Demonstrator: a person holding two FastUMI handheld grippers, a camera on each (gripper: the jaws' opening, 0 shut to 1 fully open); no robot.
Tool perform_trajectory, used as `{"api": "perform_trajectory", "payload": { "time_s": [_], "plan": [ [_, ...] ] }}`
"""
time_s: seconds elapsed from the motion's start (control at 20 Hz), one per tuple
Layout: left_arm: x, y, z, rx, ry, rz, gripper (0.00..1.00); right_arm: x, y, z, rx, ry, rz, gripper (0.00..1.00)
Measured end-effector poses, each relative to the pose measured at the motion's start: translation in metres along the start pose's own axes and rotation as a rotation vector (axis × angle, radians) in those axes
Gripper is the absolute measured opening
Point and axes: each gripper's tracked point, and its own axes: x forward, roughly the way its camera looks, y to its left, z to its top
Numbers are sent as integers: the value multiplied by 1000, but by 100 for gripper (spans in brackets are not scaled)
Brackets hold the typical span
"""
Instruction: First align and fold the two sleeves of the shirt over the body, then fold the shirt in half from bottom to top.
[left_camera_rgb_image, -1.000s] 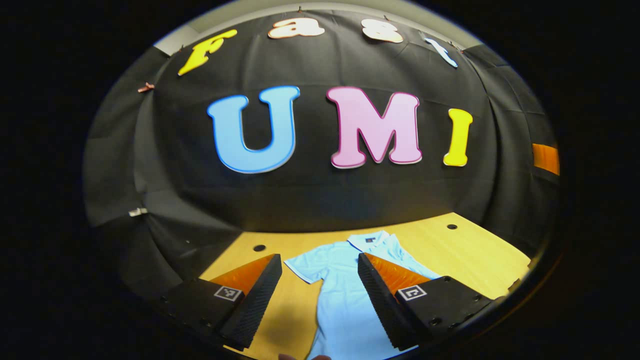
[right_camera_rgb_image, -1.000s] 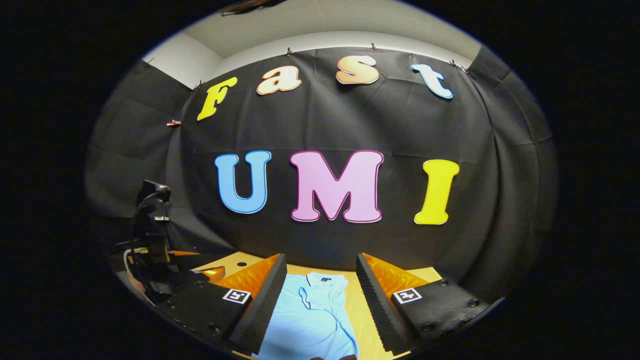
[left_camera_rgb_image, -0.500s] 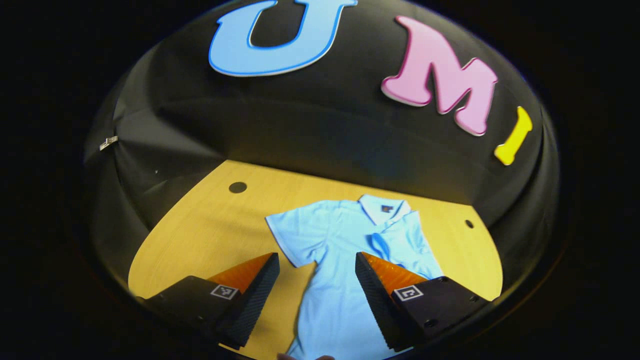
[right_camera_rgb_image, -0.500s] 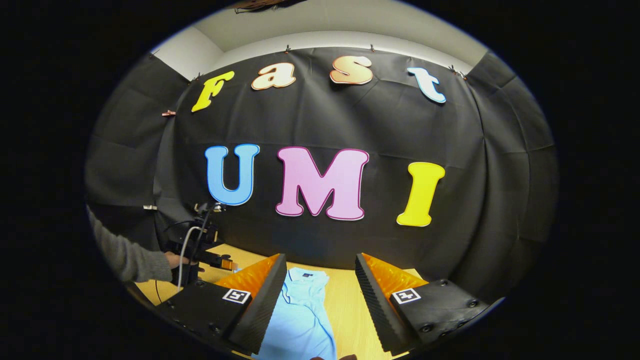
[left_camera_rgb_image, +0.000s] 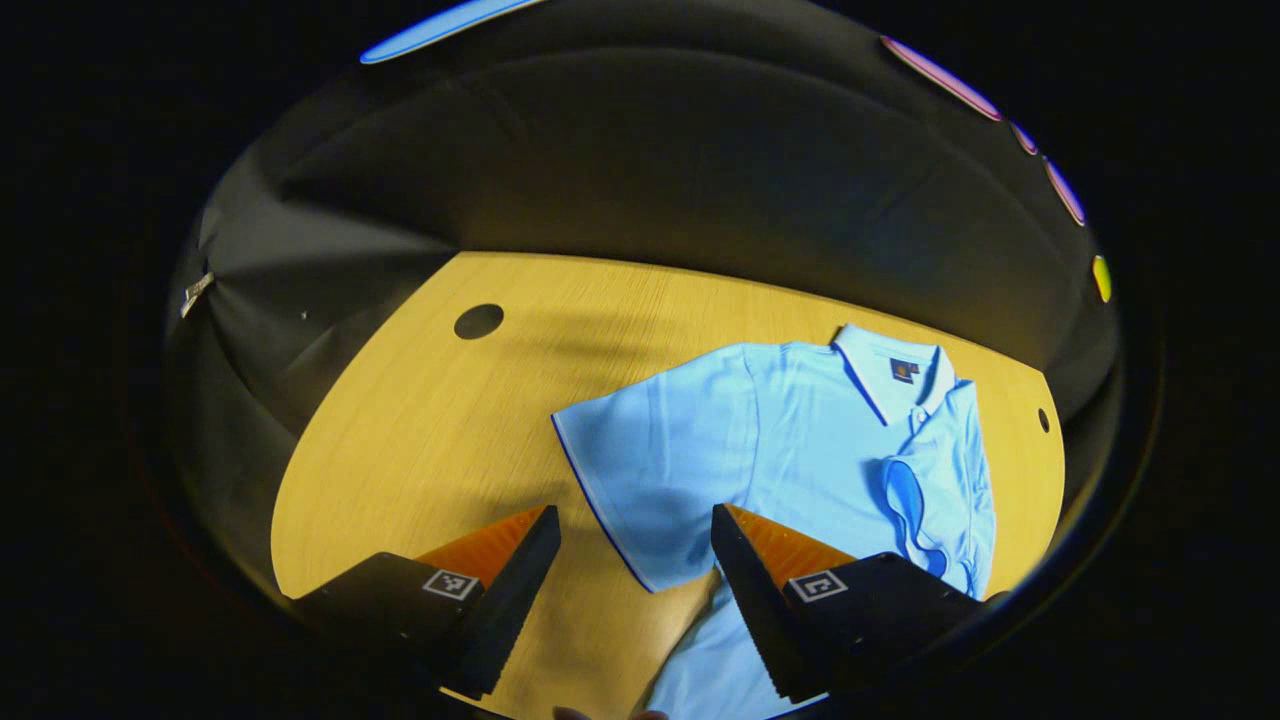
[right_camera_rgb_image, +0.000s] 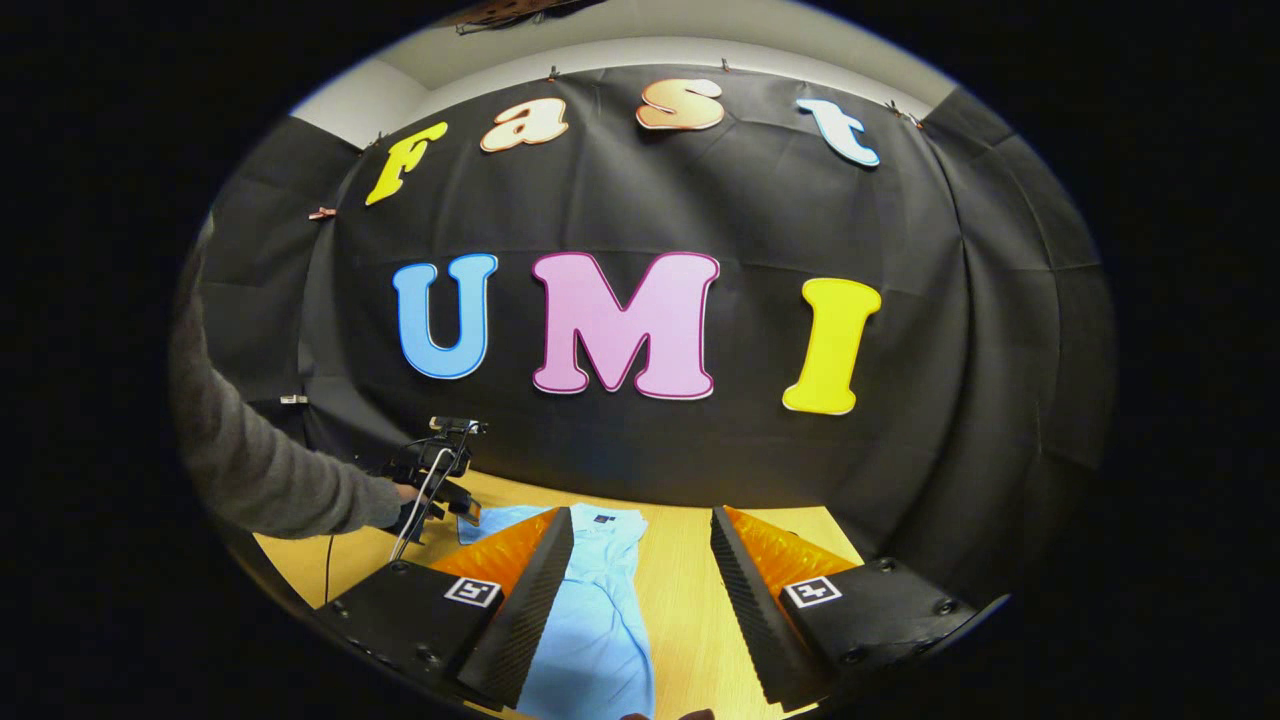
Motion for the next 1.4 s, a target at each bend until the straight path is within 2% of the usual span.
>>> {"api": "perform_trajectory", "payload": {
  "time_s": [0.15, 0.25, 0.5, 0.55, 0.8, 0.85, 1.05, 1.15, 1.2, 1.25, 1.4],
  "plan": [
    [22, 14, -9, -37, 60, 45, 96, 5, -12, -8, 1, 23, -8, 87],
    [28, 19, -11, -68, 79, 50, 96, 7, -16, -12, -3, 33, -8, 87],
    [34, 15, -6, -47, 70, 47, 98, 14, -20, -20, 8, 56, 0, 87],
    [35, 13, -5, -44, 64, 42, 87, 15, -20, -21, 15, 61, 1, 87],
    [34, -7, -2, -37, 51, 2, 12, 16, -25, -25, 12, 66, -1, 87],
    [33, -14, -1, -53, 51, -31, 8, 14, -26, -26, 13, 69, -4, 87],
    [23, -20, 16, -98, -24, -73, 6, 11, -33, -28, 18, 73, -16, 87],
    [9, -35, 31, -78, -82, -113, 6, 11, -37, -28, 25, 72, -20, 87],
    [2, -44, 38, -62, -109, -133, 1, 10, -38, -28, 29, 70, -22, 87],
    [-6, -55, 43, -46, -130, -158, 6, 11, -38, -27, 34, 68, -21, 87],
    [-28, -95, 50, -2, -171, -225, 6, 9, -41, -25, 43, 59, -23, 87]
  ]
}}
